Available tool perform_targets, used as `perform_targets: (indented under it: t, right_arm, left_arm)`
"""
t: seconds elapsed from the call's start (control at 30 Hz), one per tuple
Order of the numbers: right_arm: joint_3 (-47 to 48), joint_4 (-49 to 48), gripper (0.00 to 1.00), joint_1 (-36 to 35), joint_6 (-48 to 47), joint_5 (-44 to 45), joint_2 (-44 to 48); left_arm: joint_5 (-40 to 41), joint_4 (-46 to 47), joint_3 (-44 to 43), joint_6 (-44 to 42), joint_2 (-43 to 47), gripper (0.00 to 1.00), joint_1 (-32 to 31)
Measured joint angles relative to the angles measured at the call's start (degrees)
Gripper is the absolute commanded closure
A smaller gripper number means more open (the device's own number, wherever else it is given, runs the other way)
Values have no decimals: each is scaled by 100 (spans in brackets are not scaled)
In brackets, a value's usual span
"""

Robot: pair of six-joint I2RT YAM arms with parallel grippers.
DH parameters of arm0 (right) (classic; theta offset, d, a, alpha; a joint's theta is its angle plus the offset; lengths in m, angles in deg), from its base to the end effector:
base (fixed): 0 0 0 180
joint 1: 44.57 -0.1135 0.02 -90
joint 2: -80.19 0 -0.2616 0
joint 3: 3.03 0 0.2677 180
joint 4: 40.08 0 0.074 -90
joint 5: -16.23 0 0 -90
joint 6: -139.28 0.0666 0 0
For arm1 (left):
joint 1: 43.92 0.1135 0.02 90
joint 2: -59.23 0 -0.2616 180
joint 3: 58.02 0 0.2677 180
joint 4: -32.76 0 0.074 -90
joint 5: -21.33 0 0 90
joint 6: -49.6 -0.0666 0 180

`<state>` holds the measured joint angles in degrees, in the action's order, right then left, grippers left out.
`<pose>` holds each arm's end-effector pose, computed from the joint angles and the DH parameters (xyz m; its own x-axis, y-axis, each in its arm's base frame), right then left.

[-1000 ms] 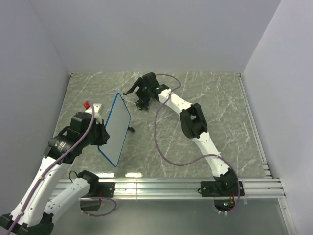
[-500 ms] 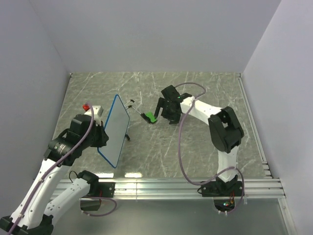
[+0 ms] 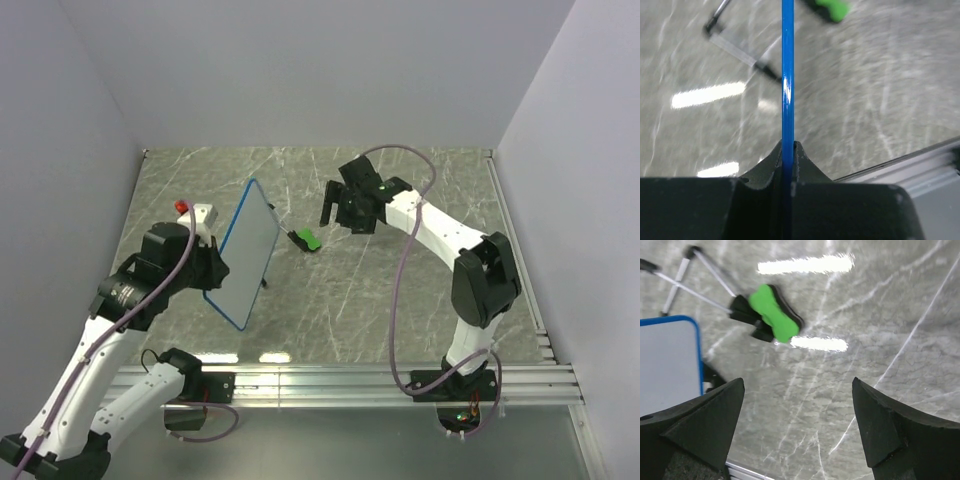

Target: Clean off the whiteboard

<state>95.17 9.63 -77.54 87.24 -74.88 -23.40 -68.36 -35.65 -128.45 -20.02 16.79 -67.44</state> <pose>0.3587 0.2342 0.2273 -0.8829 0.1603 -0.4413 -0.0131 0.9311 0.3645 0.1564 -0.0677 0.3245 -0.6950 -0.0773 -0.7149 0.1635 0.9512 -0.2618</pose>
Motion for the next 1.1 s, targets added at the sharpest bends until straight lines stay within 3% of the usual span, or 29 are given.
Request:
perform_targets:
  t: [0.33,0.5,0.67,0.9,1.1]
  right_arm:
    - [-516,63,5,136,-304,-13,1390]
    - [-894,267,5,313,-435,-20,1993]
    - [-994,503,5,387,-575,-52,2232]
    - [-1080,656,5,448,-675,-146,2420]
    - [-1152,734,5,505,-778,-199,2435]
  left_arm:
    - [-1211,1287,-308,-1213,-352,99,-2]
    - [-1432,2072,275,-2529,-337,100,0]
    - [-1462,2114,479,-3473,-638,100,208]
    - [-1908,2503,640,-3770,-721,100,927]
    - [-2406,2830,743,-3711,-734,100,1119]
